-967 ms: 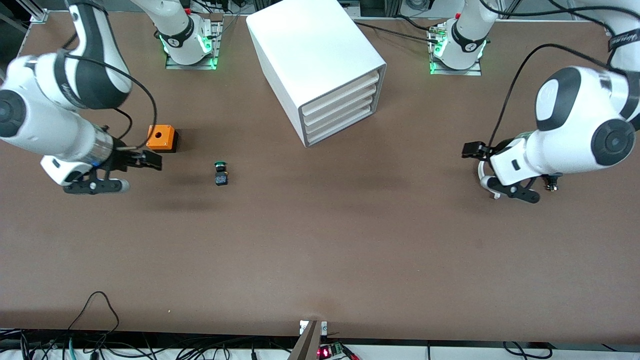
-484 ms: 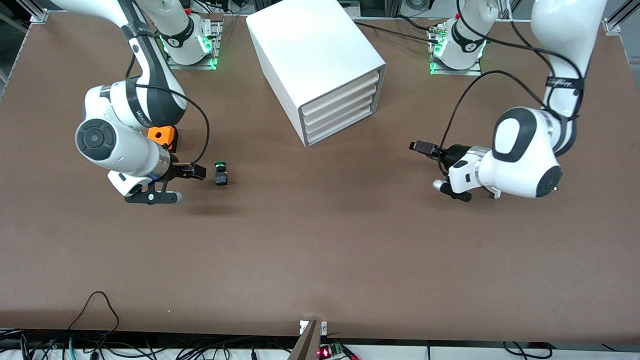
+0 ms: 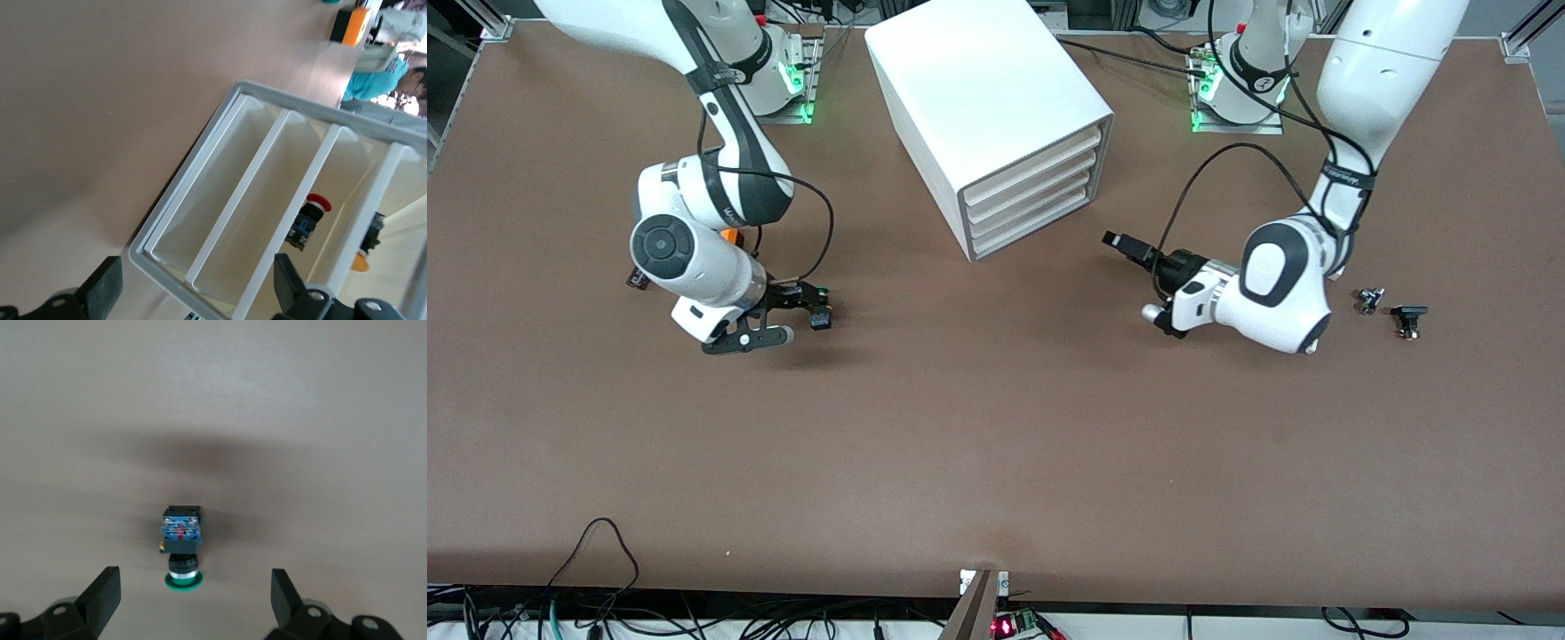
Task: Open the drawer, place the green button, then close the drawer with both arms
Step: 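Grasp the green button with the right gripper while the left gripper nears the drawer, then grasp the lowest drawer handle with the left gripper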
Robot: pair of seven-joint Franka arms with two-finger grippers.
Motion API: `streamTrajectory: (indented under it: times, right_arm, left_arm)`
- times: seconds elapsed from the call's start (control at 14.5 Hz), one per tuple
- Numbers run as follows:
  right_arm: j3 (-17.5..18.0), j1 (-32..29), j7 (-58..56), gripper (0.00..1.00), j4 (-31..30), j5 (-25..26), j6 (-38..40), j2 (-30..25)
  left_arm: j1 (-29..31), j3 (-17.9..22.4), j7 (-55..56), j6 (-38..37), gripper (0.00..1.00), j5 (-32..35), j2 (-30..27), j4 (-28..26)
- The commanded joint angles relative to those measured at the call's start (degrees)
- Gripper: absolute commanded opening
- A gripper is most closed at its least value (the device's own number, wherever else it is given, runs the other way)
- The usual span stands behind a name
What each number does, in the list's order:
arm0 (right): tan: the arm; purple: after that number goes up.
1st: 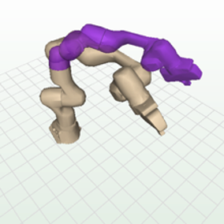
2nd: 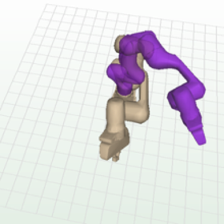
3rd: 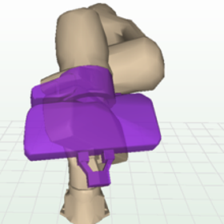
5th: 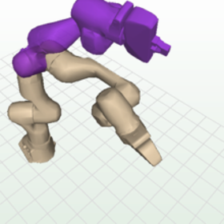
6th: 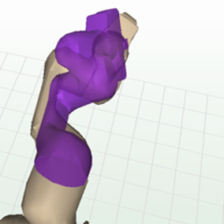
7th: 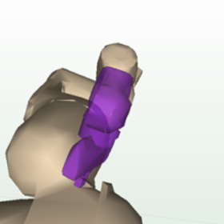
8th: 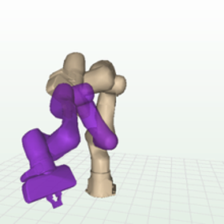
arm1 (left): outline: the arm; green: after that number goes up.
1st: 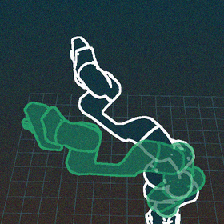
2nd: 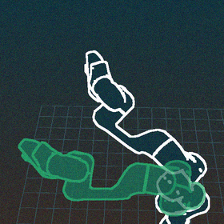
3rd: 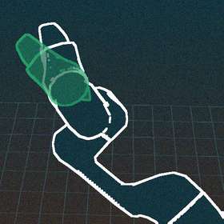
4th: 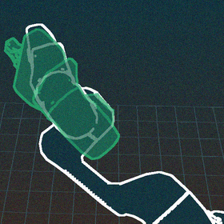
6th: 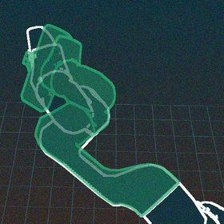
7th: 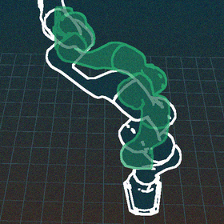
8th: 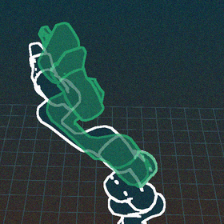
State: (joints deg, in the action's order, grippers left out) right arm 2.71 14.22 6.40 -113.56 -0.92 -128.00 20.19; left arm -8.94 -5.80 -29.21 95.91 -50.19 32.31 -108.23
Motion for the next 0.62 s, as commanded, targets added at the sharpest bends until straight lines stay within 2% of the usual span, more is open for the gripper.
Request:
streamTrajectory:
  times: [0.0,0.14,0.55]
  right_arm:
    - [1.1,-0.2,-0.7,1.00,-4.6,2.0,-6.2,-0.6]
    - [1.2,-0.2,-0.7,1.00,-5.5,5.0,-8.4,0.5]
    - [2.7,-0.2,-0.2,1.00,-6.1,5.1,-11.5,4.3]
  left_arm:
    - [-1.5,-1.5,-3.2,3.0,1.00,-3.5,0.7,-2.2]
    - [-1.5,-3.9,-4.7,5.9,1.00,-5.1,1.0,-4.2]
    - [-1.6,-8.1,-4.8,11.0,0.99,-8.0,1.5,-8.0]
